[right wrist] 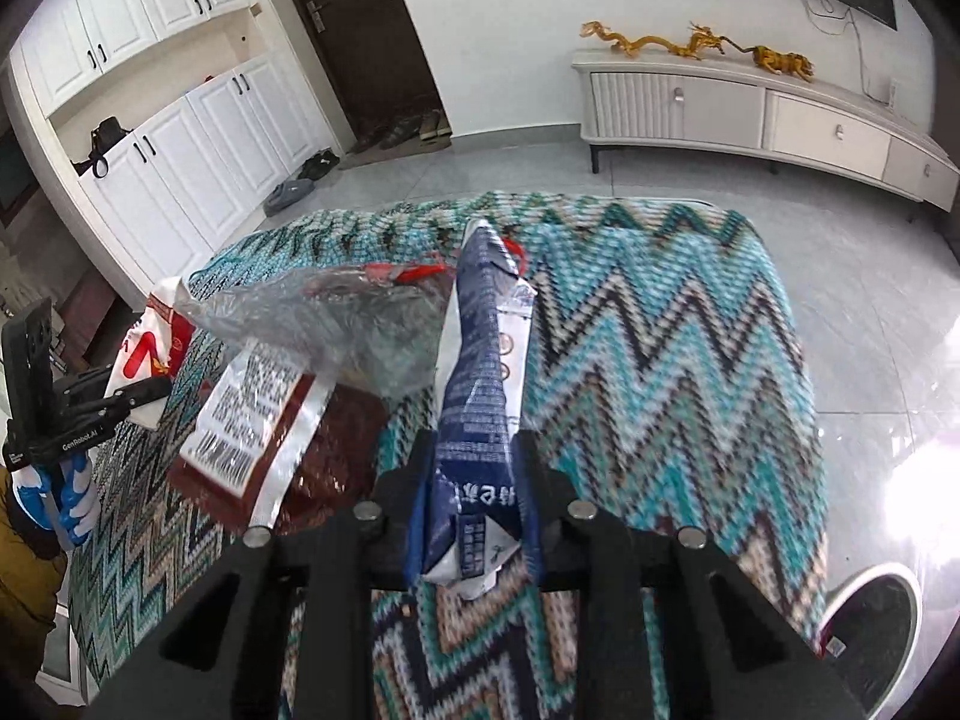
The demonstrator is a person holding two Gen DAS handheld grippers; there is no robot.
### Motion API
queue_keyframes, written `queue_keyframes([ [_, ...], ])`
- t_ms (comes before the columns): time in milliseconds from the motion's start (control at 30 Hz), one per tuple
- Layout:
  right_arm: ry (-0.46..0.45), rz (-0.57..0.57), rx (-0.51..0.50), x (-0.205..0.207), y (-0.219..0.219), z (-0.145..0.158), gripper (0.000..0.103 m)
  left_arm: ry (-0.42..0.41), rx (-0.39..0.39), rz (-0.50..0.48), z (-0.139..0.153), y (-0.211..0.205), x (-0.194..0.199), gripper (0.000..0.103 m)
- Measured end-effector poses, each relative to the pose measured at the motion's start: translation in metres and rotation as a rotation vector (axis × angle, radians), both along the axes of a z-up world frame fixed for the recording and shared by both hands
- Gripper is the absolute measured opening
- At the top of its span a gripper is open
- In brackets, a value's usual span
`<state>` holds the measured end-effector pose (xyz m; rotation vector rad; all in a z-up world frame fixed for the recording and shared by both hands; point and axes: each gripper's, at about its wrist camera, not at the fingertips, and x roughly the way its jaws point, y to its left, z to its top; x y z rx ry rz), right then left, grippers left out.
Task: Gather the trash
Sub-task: 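Lift both held items up off the ottoman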
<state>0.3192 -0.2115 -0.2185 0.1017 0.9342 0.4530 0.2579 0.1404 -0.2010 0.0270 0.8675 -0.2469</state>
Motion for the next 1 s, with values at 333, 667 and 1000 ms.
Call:
queue_keyframes([
  [333, -0.041, -0.058, 0.030, -0.066, -0.024, 0.027, 0.024, -0.036, -0.025, 0.002, 0.021, -0.004, -0.045, 0.023],
  [667, -0.123, -0.085, 0.037, -0.127, -0.039, 0.071, 0.024, -0.104, -0.026, -0.015, 0.058, -0.020, -0.091, 0.023],
  [1000, -0.267, -0.125, 0.034, -0.200, -0.052, 0.132, 0.024, -0.199, -0.029, -0.030, 0.103, -0.037, -0.145, 0.023],
])
